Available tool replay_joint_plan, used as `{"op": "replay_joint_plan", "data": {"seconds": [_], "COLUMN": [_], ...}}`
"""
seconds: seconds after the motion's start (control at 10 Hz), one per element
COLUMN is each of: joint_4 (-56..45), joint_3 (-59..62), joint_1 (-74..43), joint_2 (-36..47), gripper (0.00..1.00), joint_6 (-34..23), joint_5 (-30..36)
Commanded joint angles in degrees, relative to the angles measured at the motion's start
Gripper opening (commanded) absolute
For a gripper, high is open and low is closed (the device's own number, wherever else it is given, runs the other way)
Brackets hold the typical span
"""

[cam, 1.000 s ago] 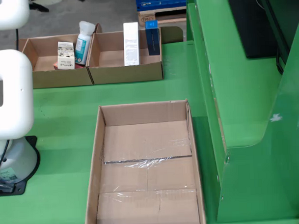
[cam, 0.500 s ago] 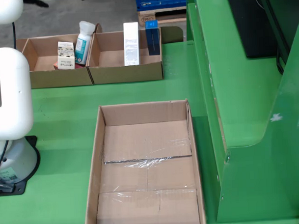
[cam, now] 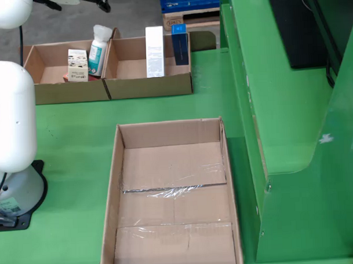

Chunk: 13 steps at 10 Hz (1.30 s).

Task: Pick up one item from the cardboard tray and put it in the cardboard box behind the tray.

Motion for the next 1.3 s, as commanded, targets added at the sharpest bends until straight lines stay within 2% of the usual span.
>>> {"op": "replay_joint_plan", "data": {"seconds": [0.0, 0.1, 0.3, 0.4, 0.5, 0.6, 0.7, 0.8, 1.0, 1.1, 1.2], "joint_4": [-24.1, -30.7, -34.7, -48.7, -48.8, -57.4, -57.4, -62.2, -62.2, -68.5, -70.2], "joint_3": [1.5, 1.5, 1.5, 1.5, 1.5, 1.5, 1.5, 1.5, 1.5, 1.5, 1.5], "joint_1": [-24.4, -36.2, -40.3, -50.8, -50.8, -62.4, -62.4, -69.2, -69.2, -78.5, -81.6], "joint_2": [8.1, 11.9, 13.8, 20.3, 20.3, 24.7, 24.7, 26.8, 26.8, 28.8, 29.7], "gripper": [1.00, 1.00, 1.00, 1.00, 1.00, 1.00, 1.00, 1.00, 1.00, 1.00, 1.00], "joint_6": [-7.1, -10.0, -10.8, -12.1, -12.1, -16.4, -16.4, -16.2, -16.2, -15.2, -11.8], "joint_5": [14.4, 17.5, 18.7, 21.3, 21.3, 23.1, 23.1, 24.3, 24.3, 26.3, 27.2]}}
